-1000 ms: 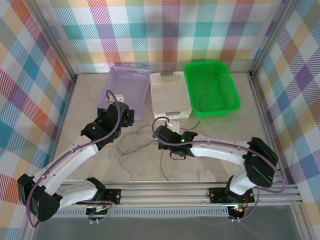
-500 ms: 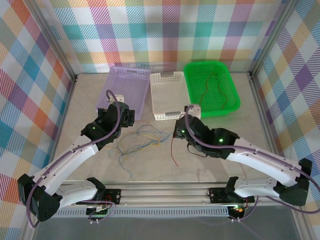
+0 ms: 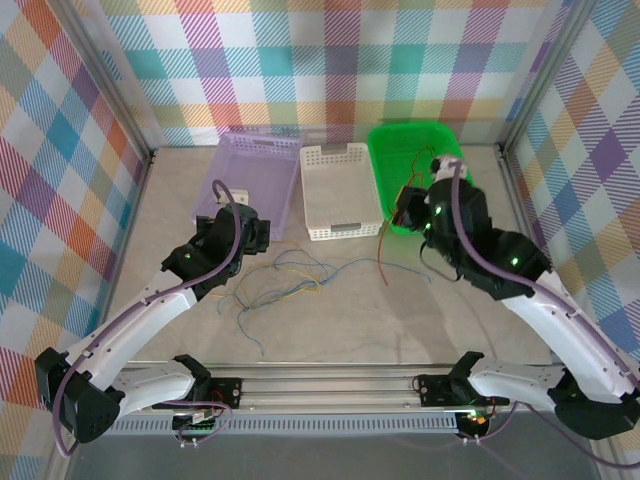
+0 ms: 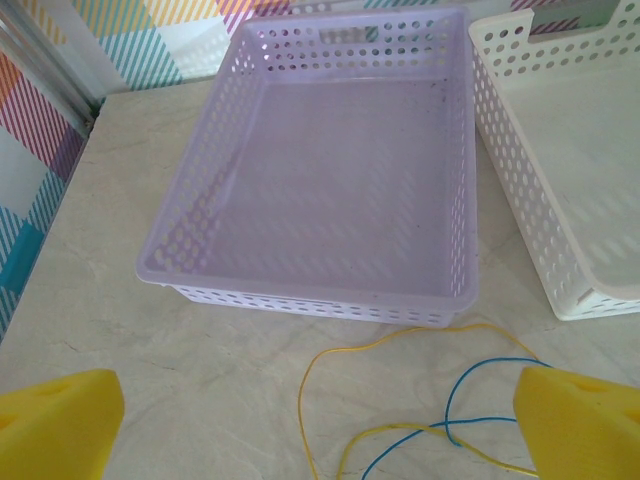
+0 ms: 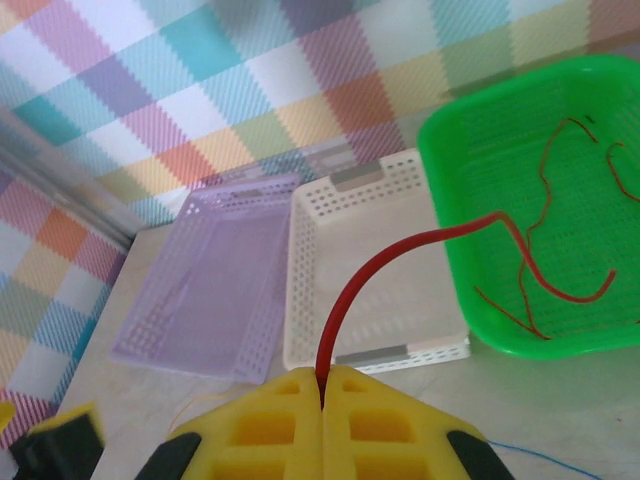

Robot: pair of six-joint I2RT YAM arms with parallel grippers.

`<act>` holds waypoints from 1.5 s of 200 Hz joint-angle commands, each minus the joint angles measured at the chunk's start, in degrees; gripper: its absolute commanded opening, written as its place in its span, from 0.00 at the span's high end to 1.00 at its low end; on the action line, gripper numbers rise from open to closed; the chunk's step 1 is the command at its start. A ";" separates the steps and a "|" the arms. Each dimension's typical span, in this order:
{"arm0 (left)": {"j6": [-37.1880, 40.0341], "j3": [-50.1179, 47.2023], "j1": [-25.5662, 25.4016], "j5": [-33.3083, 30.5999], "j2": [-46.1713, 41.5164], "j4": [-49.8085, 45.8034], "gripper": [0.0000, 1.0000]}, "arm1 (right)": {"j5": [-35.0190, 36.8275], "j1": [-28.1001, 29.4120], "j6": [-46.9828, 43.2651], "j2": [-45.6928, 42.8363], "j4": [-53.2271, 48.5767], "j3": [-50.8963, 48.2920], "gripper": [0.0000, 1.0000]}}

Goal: Untangle the cables

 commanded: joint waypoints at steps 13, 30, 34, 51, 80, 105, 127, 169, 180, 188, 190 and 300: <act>-0.08 0.16 0.53 0.86 0.25 1.55 0.01 | -25.05 -13.85 0.85 7.33 -2.11 5.93 1.00; -0.12 0.17 0.53 0.89 0.36 1.55 0.01 | -31.18 -19.04 1.42 11.98 -2.29 9.63 1.00; -0.07 0.12 0.53 0.99 0.30 1.52 0.01 | -32.84 -20.30 1.81 13.12 -2.44 10.49 1.00; -0.12 0.12 0.53 0.93 0.28 1.61 0.01 | -40.19 -25.84 4.60 17.49 -1.17 12.93 1.00; -0.11 0.21 0.53 1.47 0.63 1.57 0.02 | -53.71 -34.36 11.28 25.44 3.50 14.47 1.00; -0.11 0.30 0.53 1.73 0.81 1.50 0.02 | -55.44 -36.98 10.96 32.24 2.45 19.55 1.00; -0.12 0.22 0.53 1.98 0.86 1.55 0.02 | -56.29 -38.66 10.30 37.95 1.61 23.92 1.00; -0.03 0.46 0.53 2.12 1.00 1.46 0.03 | -57.73 -41.35 9.95 48.58 -0.70 32.50 1.00; -0.03 0.46 0.53 2.07 1.02 1.41 0.03 | -56.89 -41.80 9.44 51.08 -2.01 34.98 1.00; -0.03 0.43 0.53 2.13 1.16 1.41 0.03 | -56.17 -42.07 8.84 52.90 -2.96 36.82 1.00; -0.03 0.42 0.53 2.15 1.16 1.45 0.03 | -55.91 -42.11 8.70 53.29 -3.27 37.30 1.00; 0.15 0.72 0.54 2.64 1.20 1.30 0.03 | -41.54 -44.35 0.74 71.35 -15.97 56.82 1.00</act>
